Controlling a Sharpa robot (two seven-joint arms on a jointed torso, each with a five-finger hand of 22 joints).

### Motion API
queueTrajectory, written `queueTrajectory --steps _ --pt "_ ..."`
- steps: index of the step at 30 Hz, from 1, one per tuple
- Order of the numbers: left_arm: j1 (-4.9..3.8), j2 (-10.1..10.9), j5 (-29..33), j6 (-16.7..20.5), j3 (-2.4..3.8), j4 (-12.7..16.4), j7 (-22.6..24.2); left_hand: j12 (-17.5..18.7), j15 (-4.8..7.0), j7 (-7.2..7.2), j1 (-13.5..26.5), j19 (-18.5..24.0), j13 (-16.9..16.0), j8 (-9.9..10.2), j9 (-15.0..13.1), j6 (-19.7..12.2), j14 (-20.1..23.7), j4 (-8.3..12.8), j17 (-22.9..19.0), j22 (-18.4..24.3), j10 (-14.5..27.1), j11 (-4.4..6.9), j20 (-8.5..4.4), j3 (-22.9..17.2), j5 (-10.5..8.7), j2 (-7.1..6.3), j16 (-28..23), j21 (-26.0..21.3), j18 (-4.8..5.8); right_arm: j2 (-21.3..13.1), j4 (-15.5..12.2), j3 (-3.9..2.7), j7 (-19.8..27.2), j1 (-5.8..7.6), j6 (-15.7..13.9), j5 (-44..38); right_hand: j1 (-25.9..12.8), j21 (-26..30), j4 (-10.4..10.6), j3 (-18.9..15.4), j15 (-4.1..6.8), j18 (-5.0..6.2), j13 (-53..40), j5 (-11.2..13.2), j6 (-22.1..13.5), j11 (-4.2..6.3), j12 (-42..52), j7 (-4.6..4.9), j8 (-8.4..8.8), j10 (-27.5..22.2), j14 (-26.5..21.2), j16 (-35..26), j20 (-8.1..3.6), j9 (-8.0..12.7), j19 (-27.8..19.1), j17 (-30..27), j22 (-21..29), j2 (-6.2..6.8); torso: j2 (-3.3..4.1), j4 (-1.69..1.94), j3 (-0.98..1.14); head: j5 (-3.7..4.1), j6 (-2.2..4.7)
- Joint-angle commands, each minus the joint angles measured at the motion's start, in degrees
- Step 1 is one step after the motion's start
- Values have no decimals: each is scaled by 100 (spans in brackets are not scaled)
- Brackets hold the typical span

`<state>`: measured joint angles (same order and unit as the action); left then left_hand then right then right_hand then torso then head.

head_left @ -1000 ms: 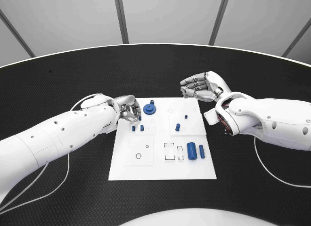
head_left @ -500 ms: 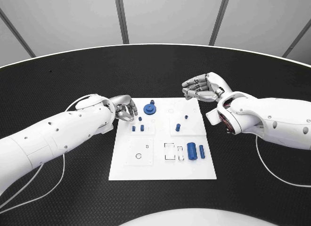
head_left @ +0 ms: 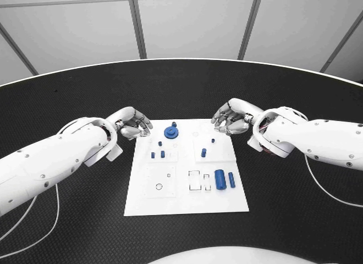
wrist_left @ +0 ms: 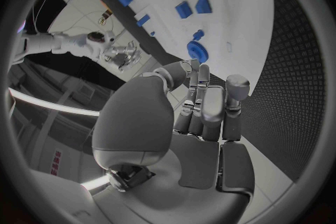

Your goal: Assemble the parts on the task board

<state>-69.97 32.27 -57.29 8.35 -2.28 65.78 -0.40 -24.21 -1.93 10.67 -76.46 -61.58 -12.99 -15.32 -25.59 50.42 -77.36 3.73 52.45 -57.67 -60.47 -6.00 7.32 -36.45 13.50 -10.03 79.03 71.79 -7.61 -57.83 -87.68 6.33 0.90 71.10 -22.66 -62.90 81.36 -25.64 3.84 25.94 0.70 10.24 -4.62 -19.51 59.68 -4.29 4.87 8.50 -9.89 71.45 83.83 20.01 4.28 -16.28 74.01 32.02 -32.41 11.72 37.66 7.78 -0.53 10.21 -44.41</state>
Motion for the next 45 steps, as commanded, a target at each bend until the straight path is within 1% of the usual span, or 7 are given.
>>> queueTrajectory --steps 1,4,8,15,18,30,45 --pt "-35 366 1870 -20 0 308 218 137 -35 25 140 454 55 -21 21 37 343 -88 -732 504 164 -49 42 52 -6 -42 -332 -375 -166 7 -16 0 -438 0 269 -1477 -137 -1133 72 176 -9 -138 -40 100 1 18 29 -19 -30 -2 114 395 -22 -23 253 389 -1015 144 -82 -16 2 93 36" --pt "-74 624 2911 -136 0 568 359 296 -103 66 272 1067 148 -27 31 17 1085 -184 -2100 1171 379 -98 95 187 -4 -153 -1009 -941 -291 37 -19 0 -733 0 405 -2051 -233 -2471 154 297 -9 -321 -77 146 -39 4 12 -32 -43 -98 182 803 -17 -56 572 717 -2217 232 -101 -8 4 137 68" --pt "-106 988 4210 -315 -1 949 563 405 -122 70 217 1180 289 -79 48 -18 1434 -253 -2452 1466 448 -153 132 314 2 -143 -1465 -1405 -299 124 -1 0 -1105 -1 545 -2734 -327 -3576 263 420 -46 -468 -141 218 -163 -39 -16 -13 -54 -312 113 1436 10 -123 720 1174 -3253 349 -123 2 9 170 100" --pt "-120 1339 5592 -711 -2 1337 900 425 -124 78 152 1179 342 -97 64 -48 1522 -265 -2555 1568 443 -159 134 347 8 -106 -1601 -1556 -297 301 69 1 -1324 -2 673 -3073 -323 -3923 284 454 -83 -518 -157 216 -261 -81 -44 12 -38 -471 62 1768 47 -152 735 1401 -3596 390 -118 23 -11 190 112" --pt "-121 1431 5813 -787 -2 1446 997 429 -130 87 113 1187 361 -102 70 -62 1569 -268 -2593 1601 443 -166 137 352 10 -70 -1652 -1607 -295 390 107 2 -1343 -6 740 -3115 -316 -4116 289 467 -96 -546 -166 212 -292 -93 -44 20 -40 -522 78 2043 62 -169 766 1595 -3778 392 -110 13 9 176 119" --pt "-123 1525 6028 -875 -3 1578 1079 425 -125 104 -21 1178 386 -123 77 -59 1607 -210 -2641 1620 424 -170 127 322 42 -3 -1705 -1636 -299 558 272 6 -1373 -44 997 -3152 -314 -4616 304 493 -117 -628 -190 225 -291 -108 -10 28 -84 -561 132 2718 96 -226 874 2067 -4239 379 -83 39 -29 202 119" --pt "-123 1581 6042 -896 -3 1632 1083 424 -132 114 -9 1179 393 -129 79 -56 1616 -216 -2654 1624 420 -178 129 344 33 -10 -1720 -1642 -295 724 418 9 -1398 -152 1193 -3154 -312 -5185 308 542 -124 -729 -205 215 -290 -106 36 33 -131 -544 192 3473 115 -292 1041 2582 -4745 371 -82 38 -20 196 100"
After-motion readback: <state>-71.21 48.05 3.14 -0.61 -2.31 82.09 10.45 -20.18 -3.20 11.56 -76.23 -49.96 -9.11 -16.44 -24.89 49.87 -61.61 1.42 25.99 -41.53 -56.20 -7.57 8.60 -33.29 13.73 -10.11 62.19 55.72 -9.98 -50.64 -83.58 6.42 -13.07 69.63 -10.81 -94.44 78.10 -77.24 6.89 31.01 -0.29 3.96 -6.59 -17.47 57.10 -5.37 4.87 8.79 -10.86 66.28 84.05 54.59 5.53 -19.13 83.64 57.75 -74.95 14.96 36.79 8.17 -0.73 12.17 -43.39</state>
